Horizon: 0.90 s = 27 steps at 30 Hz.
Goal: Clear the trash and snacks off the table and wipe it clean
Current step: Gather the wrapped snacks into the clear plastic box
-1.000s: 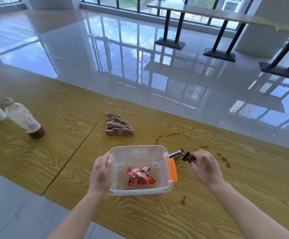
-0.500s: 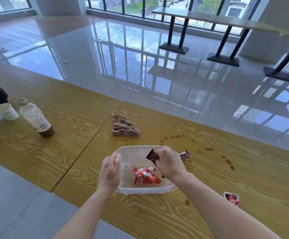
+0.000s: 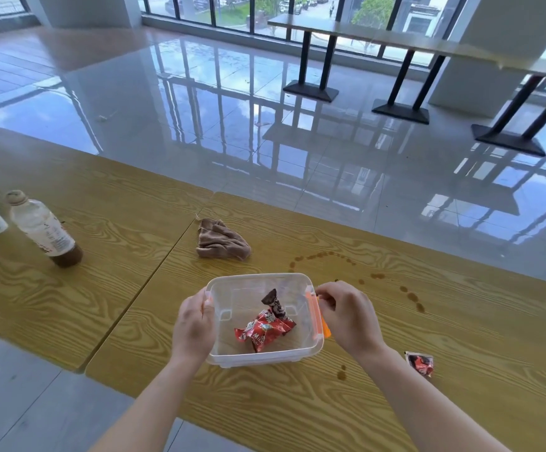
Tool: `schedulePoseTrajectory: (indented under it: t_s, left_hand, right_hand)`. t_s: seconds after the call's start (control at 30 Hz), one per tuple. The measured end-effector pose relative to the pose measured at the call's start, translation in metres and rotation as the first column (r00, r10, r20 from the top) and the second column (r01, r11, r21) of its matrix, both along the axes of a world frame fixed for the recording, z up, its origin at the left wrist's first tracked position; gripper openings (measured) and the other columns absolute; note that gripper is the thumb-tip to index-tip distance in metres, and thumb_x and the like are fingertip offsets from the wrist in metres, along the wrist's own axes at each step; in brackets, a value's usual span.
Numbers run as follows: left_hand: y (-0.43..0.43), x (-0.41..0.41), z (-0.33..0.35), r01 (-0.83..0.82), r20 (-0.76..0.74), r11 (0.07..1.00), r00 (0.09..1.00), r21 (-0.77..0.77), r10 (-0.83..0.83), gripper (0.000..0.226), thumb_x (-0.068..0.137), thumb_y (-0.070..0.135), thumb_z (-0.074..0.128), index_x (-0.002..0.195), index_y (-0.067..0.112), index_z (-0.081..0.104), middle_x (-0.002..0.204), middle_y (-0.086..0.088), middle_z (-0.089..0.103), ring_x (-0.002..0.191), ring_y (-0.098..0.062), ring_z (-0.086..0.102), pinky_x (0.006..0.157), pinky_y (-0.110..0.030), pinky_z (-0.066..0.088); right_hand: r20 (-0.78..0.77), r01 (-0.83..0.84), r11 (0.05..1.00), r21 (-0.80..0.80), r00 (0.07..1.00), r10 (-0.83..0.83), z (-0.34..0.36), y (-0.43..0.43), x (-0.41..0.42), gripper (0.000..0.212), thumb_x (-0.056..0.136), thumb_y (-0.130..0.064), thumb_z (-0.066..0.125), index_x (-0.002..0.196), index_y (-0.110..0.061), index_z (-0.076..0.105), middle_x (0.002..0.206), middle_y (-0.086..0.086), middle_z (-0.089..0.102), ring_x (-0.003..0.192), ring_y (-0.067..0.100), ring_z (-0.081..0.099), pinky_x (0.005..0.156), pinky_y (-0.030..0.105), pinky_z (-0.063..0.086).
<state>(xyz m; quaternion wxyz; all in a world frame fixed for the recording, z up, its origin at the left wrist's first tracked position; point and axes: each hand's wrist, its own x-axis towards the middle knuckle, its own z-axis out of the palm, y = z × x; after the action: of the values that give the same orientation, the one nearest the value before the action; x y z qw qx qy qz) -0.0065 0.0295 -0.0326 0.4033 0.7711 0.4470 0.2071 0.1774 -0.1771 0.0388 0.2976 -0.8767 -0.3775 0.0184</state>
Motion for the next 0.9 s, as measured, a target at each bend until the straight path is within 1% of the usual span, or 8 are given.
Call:
schedulePoseTrajectory:
  t_s: [0.07,0.17,0.23,0.37,0.47,0.6,0.77,0.9]
  left_hand:
    - [0.001,0.001,0.000,-0.009,-0.006,1.000,1.000,-0.005,0.009,0.031,0.105,0.026,0.034,0.115,0.020,0.063,0.109,0.001,0.058,0.104,-0.014,0.046,0.085,-0.034,0.034]
    - [0.000,0.000,-0.001,-0.011,-0.003,1.000,1.000,0.001,0.011,0.033,0.105,0.027,0.034,0.121,0.018,0.062,0.113,-0.001,0.059,0.112,-0.020,0.048,0.088,-0.034,0.034]
    - [0.000,-0.002,-0.002,-0.016,0.005,1.000,1.000,-0.001,0.016,0.036,0.105,0.028,0.034,0.128,0.018,0.060,0.118,-0.002,0.060,0.118,-0.021,0.047,0.092,-0.035,0.034]
    - [0.001,-0.003,-0.003,-0.014,-0.002,1.000,1.000,-0.012,0.014,0.037,0.105,0.030,0.034,0.130,0.020,0.060,0.122,-0.005,0.061,0.120,-0.023,0.048,0.099,-0.043,0.038]
    - [0.001,-0.001,-0.002,-0.016,0.009,1.000,1.000,-0.017,0.016,0.037,0.105,0.030,0.035,0.132,0.024,0.059,0.123,-0.004,0.062,0.120,-0.024,0.049,0.100,-0.045,0.039]
    - [0.000,-0.002,-0.002,-0.017,0.012,1.000,1.000,-0.014,0.017,0.038,0.105,0.032,0.035,0.135,0.025,0.057,0.126,-0.003,0.062,0.123,-0.022,0.048,0.103,-0.047,0.038]
    - [-0.001,-0.002,0.000,-0.014,-0.006,1.000,1.000,-0.006,0.014,0.039,0.105,0.033,0.034,0.136,0.024,0.056,0.127,-0.001,0.061,0.123,-0.022,0.049,0.103,-0.049,0.040]
    - [-0.002,-0.002,0.000,-0.005,-0.026,0.999,1.000,0.036,0.006,0.032,0.105,0.028,0.034,0.115,0.017,0.062,0.109,-0.004,0.063,0.112,-0.025,0.051,0.086,-0.041,0.041]
  right_hand:
    - [-0.007,0.060,0.997,-0.037,0.998,-0.060,-0.006,-0.021,0.009,0.019,0.084,-0.006,0.064,0.093,-0.019,0.075,0.083,-0.004,0.068,0.077,0.017,0.062,0.066,0.033,0.049]
    - [-0.047,0.149,0.952,-0.267,0.985,-0.168,-0.026,-0.060,0.032,0.025,0.087,-0.010,0.065,0.111,-0.016,0.072,0.100,0.002,0.069,0.094,0.020,0.063,0.075,0.029,0.045]
    - [-0.034,0.191,0.877,-0.441,0.973,-0.229,-0.041,-0.087,0.045,0.034,0.090,-0.017,0.063,0.124,-0.020,0.064,0.115,0.001,0.065,0.109,0.020,0.055,0.082,0.030,0.047]
    - [0.058,0.276,0.689,-0.670,0.945,-0.322,-0.060,-0.124,0.054,0.048,0.090,-0.034,0.056,0.137,-0.034,0.047,0.135,-0.002,0.047,0.118,0.024,0.040,0.092,0.036,0.046]
    - [0.011,0.289,0.640,-0.712,0.916,-0.402,-0.072,-0.136,0.054,0.053,0.088,-0.043,0.061,0.138,-0.039,0.042,0.145,0.001,0.035,0.127,0.029,0.034,0.096,0.042,0.045]
    - [-0.055,0.279,0.643,-0.713,0.892,-0.448,-0.087,-0.143,0.053,0.051,0.091,-0.042,0.061,0.138,-0.036,0.042,0.142,0.003,0.034,0.122,0.030,0.037,0.095,0.039,0.044]
    - [-0.028,0.281,0.677,-0.680,0.913,-0.407,-0.104,-0.151,0.047,0.027,0.094,-0.021,0.051,0.119,-0.030,0.054,0.118,0.000,0.042,0.100,0.024,0.036,0.084,0.033,0.044]
    - [-0.012,0.329,0.708,-0.625,0.903,-0.430,-0.106,-0.153,0.049,0.022,0.088,-0.007,0.046,0.098,-0.024,0.056,0.100,-0.003,0.042,0.087,0.022,0.036,0.075,0.033,0.040]
